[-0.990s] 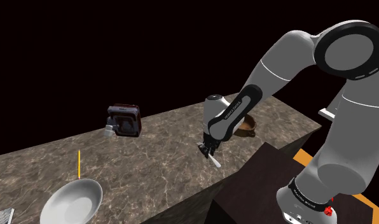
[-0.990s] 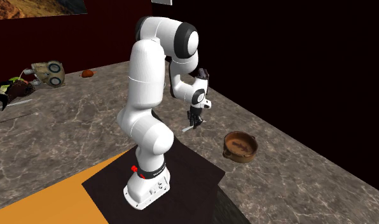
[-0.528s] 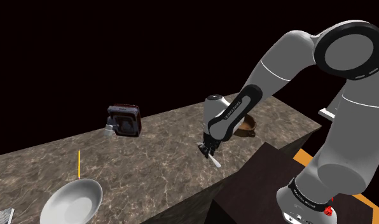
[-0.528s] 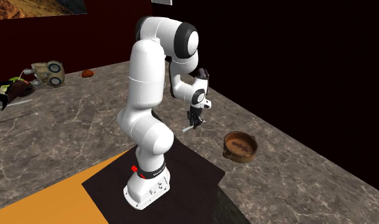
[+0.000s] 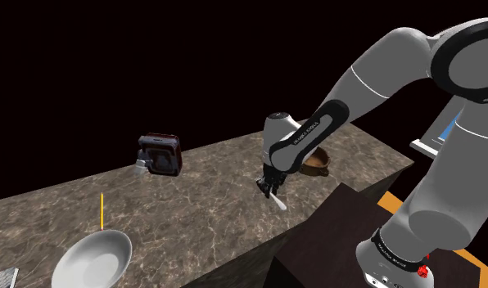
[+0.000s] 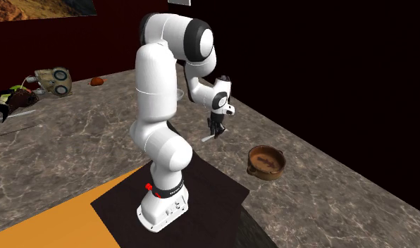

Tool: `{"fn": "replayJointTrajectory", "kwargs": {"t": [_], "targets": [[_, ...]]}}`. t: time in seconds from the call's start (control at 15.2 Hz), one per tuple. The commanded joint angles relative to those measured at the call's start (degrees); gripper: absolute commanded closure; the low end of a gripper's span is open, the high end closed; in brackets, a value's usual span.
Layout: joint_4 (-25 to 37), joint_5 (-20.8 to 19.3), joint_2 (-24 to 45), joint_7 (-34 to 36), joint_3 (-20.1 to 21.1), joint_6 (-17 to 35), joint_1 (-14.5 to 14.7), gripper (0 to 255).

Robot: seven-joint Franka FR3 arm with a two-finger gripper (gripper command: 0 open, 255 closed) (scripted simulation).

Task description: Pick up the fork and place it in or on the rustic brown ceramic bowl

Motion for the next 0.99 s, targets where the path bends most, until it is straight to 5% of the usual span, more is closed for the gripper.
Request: {"fn": "replayJointTrajectory", "kwargs": {"t": [0.0,0.92], "targets": [[0.11,0.40,-1.71,-0.19,0.16,-1.82,-0.09,255],[1.40,2.46,-12.46,-1.21,0.37,-13.75,-0.25,255]]}}
